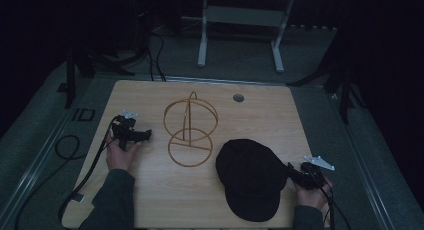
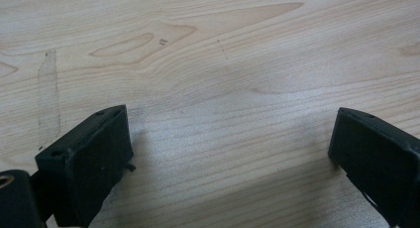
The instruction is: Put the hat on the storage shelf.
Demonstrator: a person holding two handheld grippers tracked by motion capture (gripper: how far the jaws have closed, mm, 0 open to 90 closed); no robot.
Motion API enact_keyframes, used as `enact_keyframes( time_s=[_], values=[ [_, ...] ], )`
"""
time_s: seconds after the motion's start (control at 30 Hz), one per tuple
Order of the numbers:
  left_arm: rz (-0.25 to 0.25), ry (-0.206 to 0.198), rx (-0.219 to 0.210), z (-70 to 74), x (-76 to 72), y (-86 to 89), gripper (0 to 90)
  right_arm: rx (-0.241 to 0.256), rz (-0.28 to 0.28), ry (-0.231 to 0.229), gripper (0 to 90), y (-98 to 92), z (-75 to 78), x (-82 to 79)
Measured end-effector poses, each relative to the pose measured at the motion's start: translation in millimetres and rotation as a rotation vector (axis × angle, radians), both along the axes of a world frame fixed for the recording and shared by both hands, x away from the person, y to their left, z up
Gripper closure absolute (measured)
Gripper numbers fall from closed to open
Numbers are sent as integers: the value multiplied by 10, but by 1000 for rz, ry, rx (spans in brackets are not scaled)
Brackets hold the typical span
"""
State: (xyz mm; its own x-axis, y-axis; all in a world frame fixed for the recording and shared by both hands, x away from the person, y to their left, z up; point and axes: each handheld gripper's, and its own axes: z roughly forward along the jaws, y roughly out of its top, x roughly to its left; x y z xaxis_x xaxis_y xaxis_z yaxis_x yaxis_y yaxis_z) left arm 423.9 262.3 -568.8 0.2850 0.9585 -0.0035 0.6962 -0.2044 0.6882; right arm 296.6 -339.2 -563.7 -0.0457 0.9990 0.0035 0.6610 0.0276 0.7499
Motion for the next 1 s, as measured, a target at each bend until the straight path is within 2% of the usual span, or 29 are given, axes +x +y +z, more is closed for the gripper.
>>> enact_keyframes(
  time_s=[0.63, 0.77, 0.9, 1.0],
  values=[
    [2, -2, 1, -2, 5, -3, 26, -2, -29, 0, 394, 22, -1, -8],
    [3, -2, 0, -2, 4, -5, 27, -2, -3, 24, 396, -2, 22, 8],
    [4, -1, 1, -1, 2, -10, 27, 0, 48, 56, 461, -29, 62, 7],
    [4, -1, -1, -1, 2, -13, 27, 33, 81, 78, 490, -45, 91, -1]
  ],
)
